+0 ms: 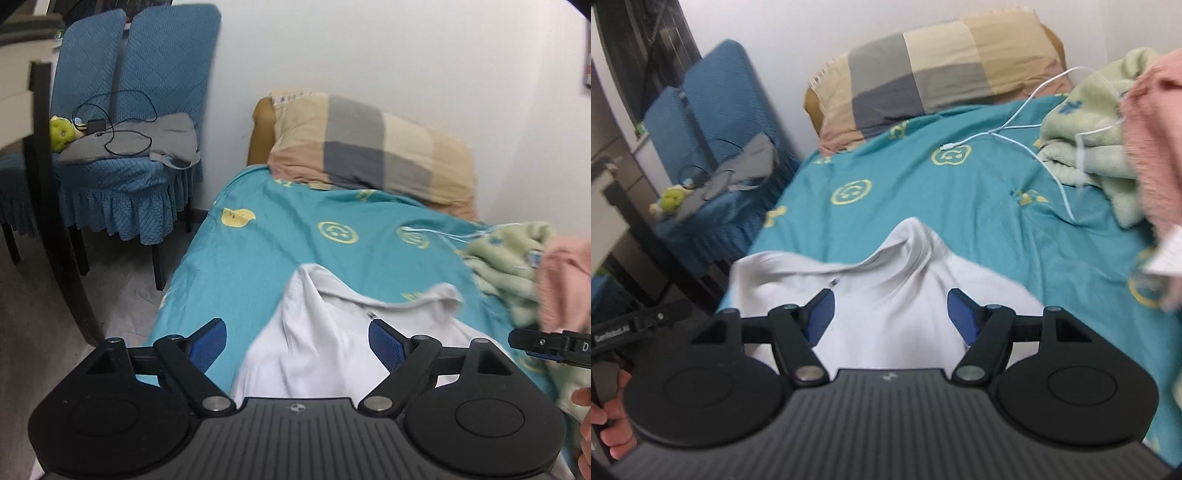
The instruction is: Fold clothes
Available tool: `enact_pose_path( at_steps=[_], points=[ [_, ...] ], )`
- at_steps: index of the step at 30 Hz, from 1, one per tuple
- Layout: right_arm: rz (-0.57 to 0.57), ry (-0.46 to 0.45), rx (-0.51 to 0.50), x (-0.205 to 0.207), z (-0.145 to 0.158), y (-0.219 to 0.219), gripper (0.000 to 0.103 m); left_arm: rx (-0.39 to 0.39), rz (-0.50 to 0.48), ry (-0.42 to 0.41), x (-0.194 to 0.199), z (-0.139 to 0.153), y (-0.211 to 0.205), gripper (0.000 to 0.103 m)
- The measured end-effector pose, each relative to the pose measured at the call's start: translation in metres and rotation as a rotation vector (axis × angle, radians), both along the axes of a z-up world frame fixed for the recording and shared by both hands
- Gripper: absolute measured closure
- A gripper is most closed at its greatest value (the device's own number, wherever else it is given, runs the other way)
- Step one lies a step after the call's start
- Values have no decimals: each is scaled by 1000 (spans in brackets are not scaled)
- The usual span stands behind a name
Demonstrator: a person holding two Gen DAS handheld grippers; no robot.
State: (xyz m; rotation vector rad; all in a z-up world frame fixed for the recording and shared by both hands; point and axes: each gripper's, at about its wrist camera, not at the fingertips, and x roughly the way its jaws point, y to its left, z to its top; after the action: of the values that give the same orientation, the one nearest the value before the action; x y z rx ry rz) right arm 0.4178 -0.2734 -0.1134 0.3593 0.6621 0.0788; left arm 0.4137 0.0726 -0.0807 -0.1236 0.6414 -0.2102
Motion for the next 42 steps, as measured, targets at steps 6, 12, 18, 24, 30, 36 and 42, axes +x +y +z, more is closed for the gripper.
enact_pose_path(
  at_steps=[6,12,18,24,30,36,42],
  points=[
    [11,-48,-39,-124,44,14,33,-22,-40,-50,-132,32,6,18],
    [9,-114,-29,-242,74,21,33,-52,-61,-65,-236,42,5,19],
    [-18,-170,2,-319,70,17,33,-59,-68,-59,-287,40,6,21],
    [-63,-170,3,-330,53,11,33,-71,-73,-52,-305,30,-3,22],
    [-69,-192,-26,-327,41,12,33,-41,-35,-28,-294,18,-8,23],
    [-69,-195,-37,-318,31,14,33,-45,41,23,-276,3,0,26],
    [-57,-210,-46,-315,28,18,33,-65,79,36,-260,-4,8,26]
  ],
)
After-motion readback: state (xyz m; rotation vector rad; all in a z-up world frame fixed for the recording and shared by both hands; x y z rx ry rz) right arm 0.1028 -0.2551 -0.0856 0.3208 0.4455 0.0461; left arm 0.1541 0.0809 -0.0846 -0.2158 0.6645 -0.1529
